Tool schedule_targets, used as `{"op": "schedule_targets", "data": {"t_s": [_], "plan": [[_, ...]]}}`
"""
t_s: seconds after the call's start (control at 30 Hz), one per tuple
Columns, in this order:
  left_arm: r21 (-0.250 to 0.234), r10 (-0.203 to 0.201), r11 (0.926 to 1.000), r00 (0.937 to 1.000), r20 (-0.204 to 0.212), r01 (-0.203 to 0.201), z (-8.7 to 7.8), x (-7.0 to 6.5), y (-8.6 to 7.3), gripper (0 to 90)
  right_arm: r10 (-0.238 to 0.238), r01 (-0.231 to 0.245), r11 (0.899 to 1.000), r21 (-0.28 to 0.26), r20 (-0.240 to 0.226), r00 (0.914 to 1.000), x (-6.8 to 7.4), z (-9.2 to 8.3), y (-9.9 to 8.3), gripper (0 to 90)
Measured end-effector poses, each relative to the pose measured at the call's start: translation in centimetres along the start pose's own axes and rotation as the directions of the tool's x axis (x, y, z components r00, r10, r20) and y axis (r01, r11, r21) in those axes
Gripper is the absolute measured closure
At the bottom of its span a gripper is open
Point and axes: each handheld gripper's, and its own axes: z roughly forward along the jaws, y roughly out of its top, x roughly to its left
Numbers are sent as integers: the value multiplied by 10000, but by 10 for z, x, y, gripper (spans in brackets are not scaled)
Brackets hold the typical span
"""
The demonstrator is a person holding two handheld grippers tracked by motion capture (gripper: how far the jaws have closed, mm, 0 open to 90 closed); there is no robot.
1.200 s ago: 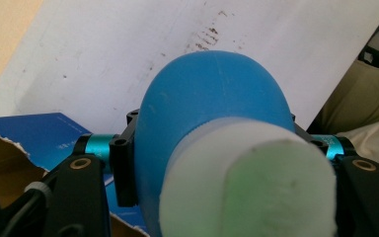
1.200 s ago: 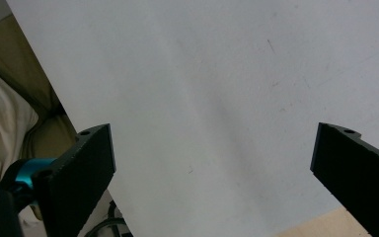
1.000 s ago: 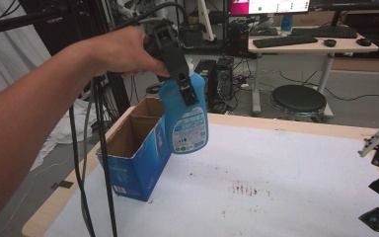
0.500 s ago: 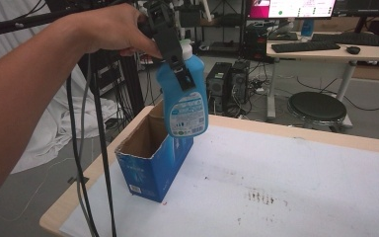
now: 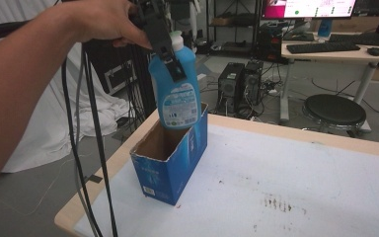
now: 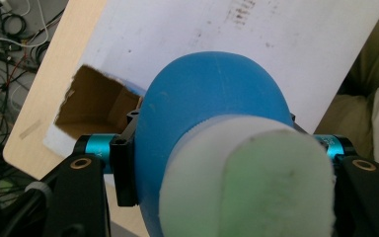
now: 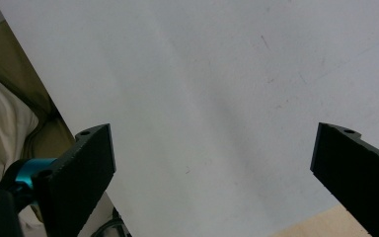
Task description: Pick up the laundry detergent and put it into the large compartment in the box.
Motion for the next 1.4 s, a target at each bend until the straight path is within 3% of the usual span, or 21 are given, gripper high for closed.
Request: {"op": "schedule_targets", "data": {"t_s": [0.2,0.57,0.77,0.87,0.9,0.93,1.13,1.4], "plan": [[261,-59,9996,9997,-227,65,8,8,-17,381,93,-93,10000,-10,19,10000,0,-2,-1,24],[795,-241,9965,9995,-211,257,33,16,-34,381,111,-111,9999,23,51,9999,3,1,1,23],[940,-334,9950,9994,-134,345,55,21,-45,381,149,-150,9999,65,90,9998,3,1,1,24],[942,-355,9950,9993,92,344,78,21,-53,381,176,-177,9998,58,70,9998,3,2,0,23],[942,-355,9950,9993,92,344,78,21,-53,381,176,-177,9998,58,70,9998,3,2,0,23],[1079,-376,9935,9991,172,356,90,22,-57,381,173,-173,9998,45,37,9998,3,2,0,23],[1378,-307,9902,9985,456,241,119,23,-63,381,214,-214,9998,10,33,9998,2,4,-1,23],[1608,-453,9864,9972,594,352,147,25,-71,381,189,-188,9998,75,-58,9998,1,9,-1,24]]}}
